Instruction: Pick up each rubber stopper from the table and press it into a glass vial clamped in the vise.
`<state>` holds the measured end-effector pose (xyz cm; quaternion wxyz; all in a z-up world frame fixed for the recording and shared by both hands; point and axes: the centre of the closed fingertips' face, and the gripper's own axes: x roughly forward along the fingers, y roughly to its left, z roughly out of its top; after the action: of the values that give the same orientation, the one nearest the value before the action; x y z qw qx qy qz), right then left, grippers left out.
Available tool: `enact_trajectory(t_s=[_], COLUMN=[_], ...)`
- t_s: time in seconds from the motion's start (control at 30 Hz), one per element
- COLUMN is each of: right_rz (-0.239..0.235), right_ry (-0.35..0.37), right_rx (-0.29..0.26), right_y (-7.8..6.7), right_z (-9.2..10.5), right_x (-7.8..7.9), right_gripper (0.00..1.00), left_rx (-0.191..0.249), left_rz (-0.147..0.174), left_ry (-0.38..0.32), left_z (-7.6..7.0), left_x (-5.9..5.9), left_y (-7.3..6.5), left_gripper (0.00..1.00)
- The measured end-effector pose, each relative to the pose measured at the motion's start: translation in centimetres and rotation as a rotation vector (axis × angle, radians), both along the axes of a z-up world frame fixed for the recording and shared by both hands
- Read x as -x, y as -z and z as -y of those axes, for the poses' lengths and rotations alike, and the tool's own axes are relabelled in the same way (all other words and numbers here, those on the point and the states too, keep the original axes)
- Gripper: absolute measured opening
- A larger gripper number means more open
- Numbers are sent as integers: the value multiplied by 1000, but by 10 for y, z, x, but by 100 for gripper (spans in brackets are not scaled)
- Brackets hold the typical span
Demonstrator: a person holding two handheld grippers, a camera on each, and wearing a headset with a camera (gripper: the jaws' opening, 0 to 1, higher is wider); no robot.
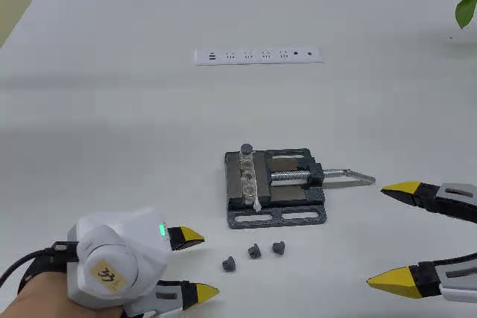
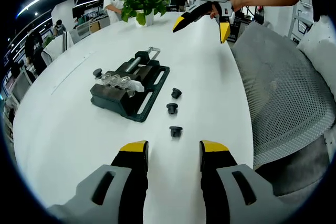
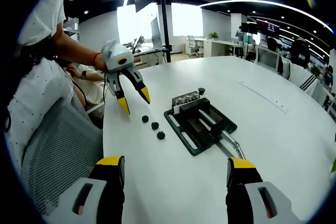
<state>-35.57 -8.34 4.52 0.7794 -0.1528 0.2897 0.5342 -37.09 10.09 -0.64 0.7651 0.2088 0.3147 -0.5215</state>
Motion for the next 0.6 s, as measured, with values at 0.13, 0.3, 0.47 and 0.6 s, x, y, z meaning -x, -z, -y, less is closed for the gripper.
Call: enact_trajectory(t_s=[0.13, 0.3, 0.47, 0.6], right_rz=[1, 0, -3, -1], right_ry=[-5, -9, -9, 0], right_rx=[-8, -10, -11, -14], right_y=[0, 1, 2, 2], right_z=[-1, 3, 4, 6], right_x=[5, 8, 9, 7], right_gripper=[81, 82, 82, 81], left_rx=[-17, -49, -64, -68], left_rz=[-4, -24, -46, -52], left_ry=[-3, -7, -15, -16], left_z=[3, 9, 11, 12], left_x=[-3, -5, -6, -6], left_y=[3, 9, 15, 18], left_gripper=[30, 26, 19, 16])
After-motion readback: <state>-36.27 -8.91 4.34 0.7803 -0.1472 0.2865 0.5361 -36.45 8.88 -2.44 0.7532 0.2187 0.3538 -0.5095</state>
